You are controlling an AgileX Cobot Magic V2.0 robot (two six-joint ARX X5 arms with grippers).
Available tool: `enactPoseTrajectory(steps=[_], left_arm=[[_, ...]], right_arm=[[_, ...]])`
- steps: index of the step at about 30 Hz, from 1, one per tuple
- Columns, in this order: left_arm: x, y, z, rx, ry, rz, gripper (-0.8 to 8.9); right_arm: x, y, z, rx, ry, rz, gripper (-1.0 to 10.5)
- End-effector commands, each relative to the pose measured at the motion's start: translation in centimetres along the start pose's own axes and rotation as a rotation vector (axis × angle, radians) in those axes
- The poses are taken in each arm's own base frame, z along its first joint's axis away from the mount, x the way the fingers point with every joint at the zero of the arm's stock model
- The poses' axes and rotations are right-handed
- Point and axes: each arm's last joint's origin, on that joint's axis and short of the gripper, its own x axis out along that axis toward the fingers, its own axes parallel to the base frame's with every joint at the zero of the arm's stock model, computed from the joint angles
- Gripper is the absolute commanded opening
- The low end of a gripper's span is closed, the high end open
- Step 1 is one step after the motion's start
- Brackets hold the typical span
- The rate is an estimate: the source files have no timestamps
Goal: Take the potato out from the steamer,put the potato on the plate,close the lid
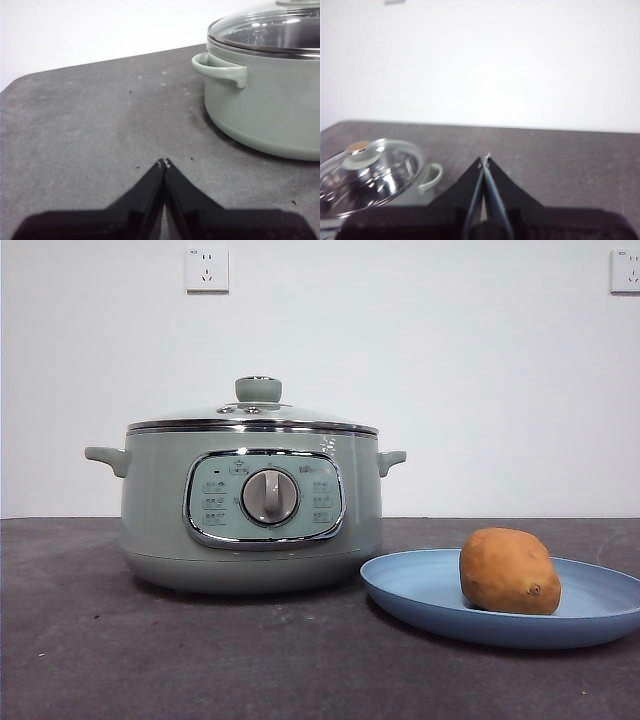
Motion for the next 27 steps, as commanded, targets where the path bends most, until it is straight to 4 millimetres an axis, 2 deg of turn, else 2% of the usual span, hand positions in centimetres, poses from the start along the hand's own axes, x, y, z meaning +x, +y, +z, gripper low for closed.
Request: enactPoseTrajectory(steps=[1, 7, 13, 18, 27], left_arm=[[0.1, 0.0, -0.5, -0.005, 0.009, -0.004, -0.04], [0.1, 0.0, -0.5, -0.005, 0.009, -0.004, -0.04], [0.1, 0.0, -0.5, -0.005, 0.009, -0.004, -0.04], [0.1, 0.0, -0.5, -0.005, 0.009, -0.004, -0.04], [0.1, 0.0, -0.5, -0.005, 0.009, -0.004, -0.04]], right_arm=[[1.0, -0.4, -3.8, 0.049, -0.043, -0.021, 0.0], [2.2, -0.7, -10.1, 0.073, -0.075, -0.020, 0.0], [2.9, -1.2, -14.8, 0.133, -0.031, -0.103, 0.0], [3.2, -1.4, -16.8, 0.153, 0.014, -0.132, 0.0], [3.2, -1.4, -18.4, 0.149, 0.132, -0.139, 0.0]])
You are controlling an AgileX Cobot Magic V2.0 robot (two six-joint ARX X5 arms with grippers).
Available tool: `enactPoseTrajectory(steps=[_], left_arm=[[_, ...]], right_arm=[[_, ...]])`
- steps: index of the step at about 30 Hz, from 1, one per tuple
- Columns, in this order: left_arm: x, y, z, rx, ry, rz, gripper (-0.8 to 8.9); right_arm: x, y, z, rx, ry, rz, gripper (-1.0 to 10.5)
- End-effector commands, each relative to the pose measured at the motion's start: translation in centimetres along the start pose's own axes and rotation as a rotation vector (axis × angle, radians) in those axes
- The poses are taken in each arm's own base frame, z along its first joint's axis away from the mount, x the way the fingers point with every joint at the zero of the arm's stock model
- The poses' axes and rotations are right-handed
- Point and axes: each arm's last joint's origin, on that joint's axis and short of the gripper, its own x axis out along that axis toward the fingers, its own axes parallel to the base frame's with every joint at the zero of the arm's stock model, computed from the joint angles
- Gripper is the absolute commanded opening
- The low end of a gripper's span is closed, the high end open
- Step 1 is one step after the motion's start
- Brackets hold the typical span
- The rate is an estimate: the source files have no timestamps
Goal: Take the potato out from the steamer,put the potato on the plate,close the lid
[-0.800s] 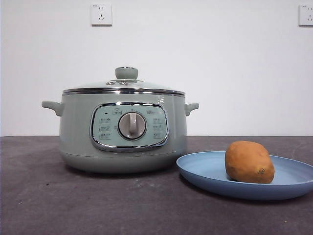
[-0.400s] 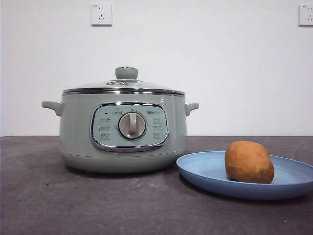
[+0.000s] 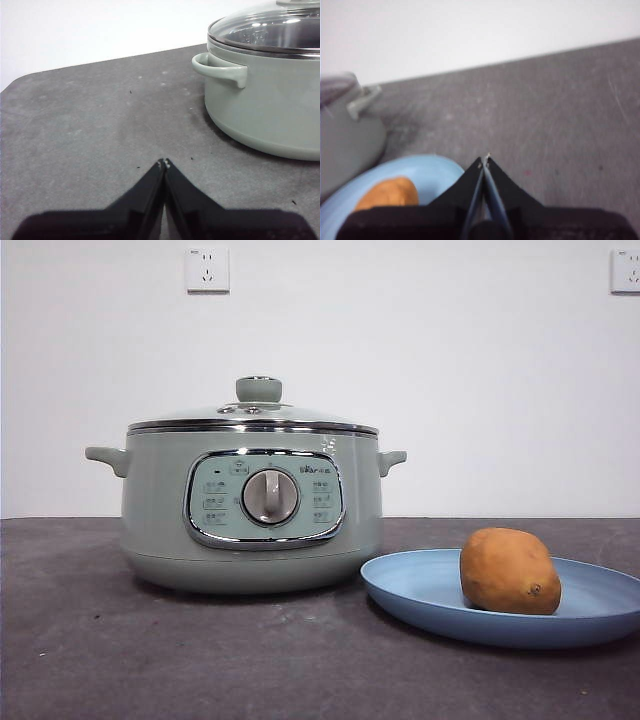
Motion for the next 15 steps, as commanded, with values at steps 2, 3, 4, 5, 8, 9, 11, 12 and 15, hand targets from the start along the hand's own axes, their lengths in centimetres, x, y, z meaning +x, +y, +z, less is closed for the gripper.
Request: enactPoseTrajectory(steps=[2, 3, 4, 5, 8, 9, 11, 12, 15], left_arm=[[0.14, -0.03, -0.46, -0.005, 0.009, -0.004, -0.04], [0.14, -0.03, -0.46, -0.005, 0.009, -0.004, -0.04], [0.14, -0.03, -0.46, -0.005, 0.009, -0.004, -0.04], [0.14, -0.03, -0.46, -0.005, 0.009, -0.004, -0.04], [0.14, -0.03, -0.46, -0.005, 0.009, -0.004, -0.04], [0.14, -0.03, -0.46, -0.005, 0.009, -0.004, -0.04], [0.14, -0.03, -0.46, -0.005, 0.009, -0.004, -0.04], [0.14, -0.03, -0.46, -0.005, 0.009, -0.004, -0.04], [0.14, -0.03, -0.46, -0.005, 0.009, -0.003, -0.04]], right_arm=[[0.07, -0.13, -0.79, 0.011, 0.052, -0.010, 0.0], [0.07, -0.13, -0.76, 0.021, 0.050, -0.010, 0.0], [0.07, -0.13, -0.77, 0.019, 0.050, -0.010, 0.0], [0.07, -0.13, -0.77, 0.019, 0.050, -0.010, 0.0], [0.07, -0.13, -0.77, 0.019, 0.050, -0.011, 0.0], [0.07, -0.13, -0.77, 0.019, 0.050, -0.011, 0.0], [0.07, -0.13, -0.77, 0.019, 0.050, -0.011, 0.0], [0.07, -0.13, -0.77, 0.019, 0.050, -0.011, 0.0], [0.07, -0.13, -0.77, 0.019, 0.050, -0.011, 0.0]])
